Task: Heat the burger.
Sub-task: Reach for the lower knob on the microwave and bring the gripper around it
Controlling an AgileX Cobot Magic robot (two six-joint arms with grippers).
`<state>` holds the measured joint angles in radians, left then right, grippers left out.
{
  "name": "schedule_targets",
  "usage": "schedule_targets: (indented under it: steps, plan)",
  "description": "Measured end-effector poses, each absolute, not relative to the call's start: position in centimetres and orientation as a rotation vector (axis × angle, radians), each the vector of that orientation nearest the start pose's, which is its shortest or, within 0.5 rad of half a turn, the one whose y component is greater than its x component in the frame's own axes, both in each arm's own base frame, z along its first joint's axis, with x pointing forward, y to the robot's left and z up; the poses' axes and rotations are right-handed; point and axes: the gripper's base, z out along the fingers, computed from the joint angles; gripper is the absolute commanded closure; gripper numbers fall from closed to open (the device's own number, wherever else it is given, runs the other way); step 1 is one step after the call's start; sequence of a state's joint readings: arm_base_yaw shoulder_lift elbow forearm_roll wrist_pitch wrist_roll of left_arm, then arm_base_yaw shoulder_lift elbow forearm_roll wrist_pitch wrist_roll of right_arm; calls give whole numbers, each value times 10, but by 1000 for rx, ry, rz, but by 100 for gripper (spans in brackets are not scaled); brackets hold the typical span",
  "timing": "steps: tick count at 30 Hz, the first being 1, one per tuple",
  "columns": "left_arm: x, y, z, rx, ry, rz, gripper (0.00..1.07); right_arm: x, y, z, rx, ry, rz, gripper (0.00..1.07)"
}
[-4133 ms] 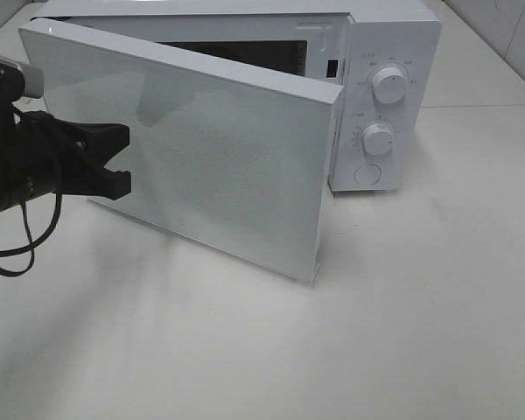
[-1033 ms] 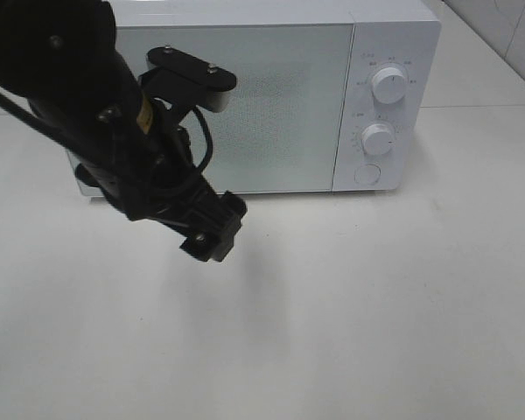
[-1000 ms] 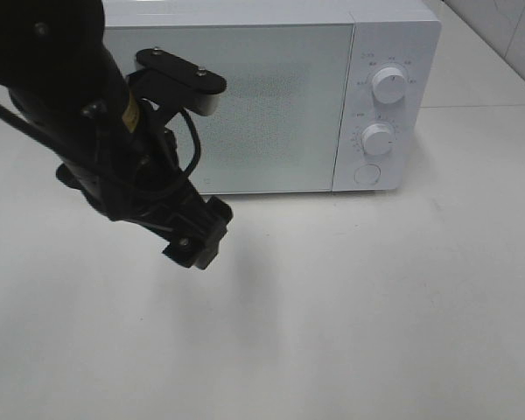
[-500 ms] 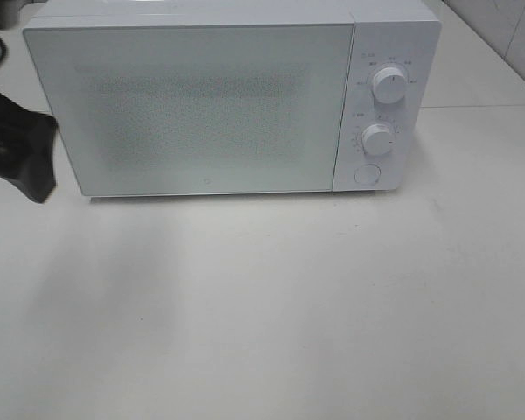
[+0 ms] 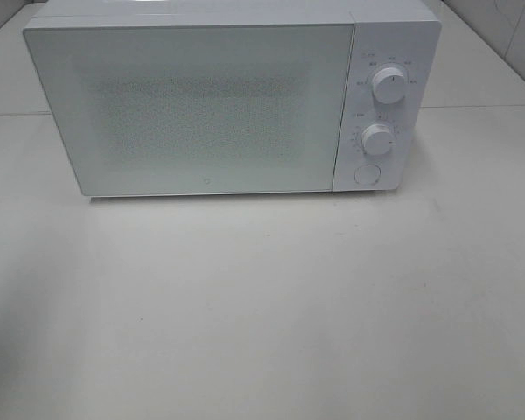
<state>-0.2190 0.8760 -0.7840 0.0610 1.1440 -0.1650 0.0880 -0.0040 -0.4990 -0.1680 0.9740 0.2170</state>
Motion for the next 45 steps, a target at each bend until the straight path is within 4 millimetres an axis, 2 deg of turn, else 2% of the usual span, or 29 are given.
schedule_targets:
  steps: [1, 2, 4, 6, 7, 8, 10, 13, 18, 27, 42, 45]
  plan:
    - [126, -23, 302, 88, 2695, -44, 8, -2, -13, 285, 125, 1940, 4, 32]
    - [126, -23, 302, 88, 2695, -44, 8, -2, -13, 285, 125, 1940, 4, 32]
    - [94, -17, 296, 83, 2615, -76, 8, -2, -13, 285, 125, 1940, 4, 32]
    - [88, -16, 296, 87, 2594, -79, 8, -2, -13, 285, 125, 1940, 4, 32]
    - [74, -13, 293, 109, 2541, -81, 8, -2, -13, 285, 125, 1940, 4, 32]
    - [74, -13, 293, 109, 2541, -81, 8, -2, -13, 285, 125, 1940, 4, 32]
    - [56, -9, 287, 165, 2457, -76, 8, -2, -13, 285, 125, 1940, 4, 32]
    - [47, -7, 278, 212, 2397, -72, 8, -2, -13, 285, 125, 1940, 4, 32]
    - [39, -7, 277, 259, 2339, -84, 8, -2, -13, 285, 125, 1940, 4, 32]
    - [36, -14, 277, 365, 2321, -157, 8, -2, -13, 285, 125, 1940, 4, 32]
    - [35, -15, 277, 363, 2316, -171, 8, -2, -13, 285, 125, 1940, 4, 32]
    - [31, -13, 279, 313, 2287, -159, 8, -2, -13, 285, 125, 1940, 4, 32]
